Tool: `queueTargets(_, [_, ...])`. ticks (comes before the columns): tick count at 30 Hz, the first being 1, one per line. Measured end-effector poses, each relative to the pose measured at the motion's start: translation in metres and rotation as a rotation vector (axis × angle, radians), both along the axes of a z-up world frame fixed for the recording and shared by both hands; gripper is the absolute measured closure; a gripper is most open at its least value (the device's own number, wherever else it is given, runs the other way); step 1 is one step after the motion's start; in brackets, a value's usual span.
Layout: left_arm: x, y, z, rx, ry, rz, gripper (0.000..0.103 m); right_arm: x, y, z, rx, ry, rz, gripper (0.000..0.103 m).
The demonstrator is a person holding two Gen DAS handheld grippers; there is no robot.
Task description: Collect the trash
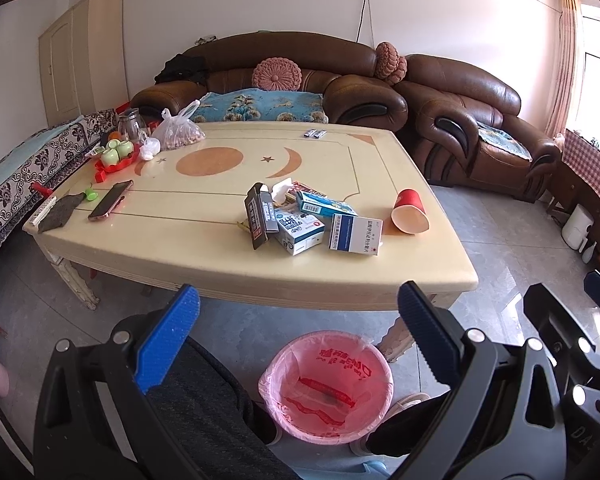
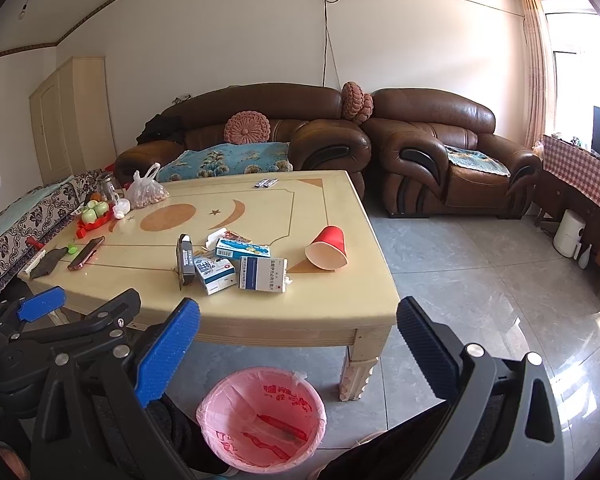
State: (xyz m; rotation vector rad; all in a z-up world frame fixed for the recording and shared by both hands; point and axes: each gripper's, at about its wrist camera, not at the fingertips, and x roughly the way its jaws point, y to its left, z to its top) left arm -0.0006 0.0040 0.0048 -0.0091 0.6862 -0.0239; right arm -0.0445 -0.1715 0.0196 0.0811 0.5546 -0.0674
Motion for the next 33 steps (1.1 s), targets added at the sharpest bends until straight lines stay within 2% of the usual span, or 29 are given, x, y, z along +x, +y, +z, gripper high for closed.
queueTargets(33, [-0.0029,0.0032,-0.0053,-0.001,0.008,0.011,0.006,-0.0012,0.0055,-0.0034,0.009,0.001,0.018,0.006])
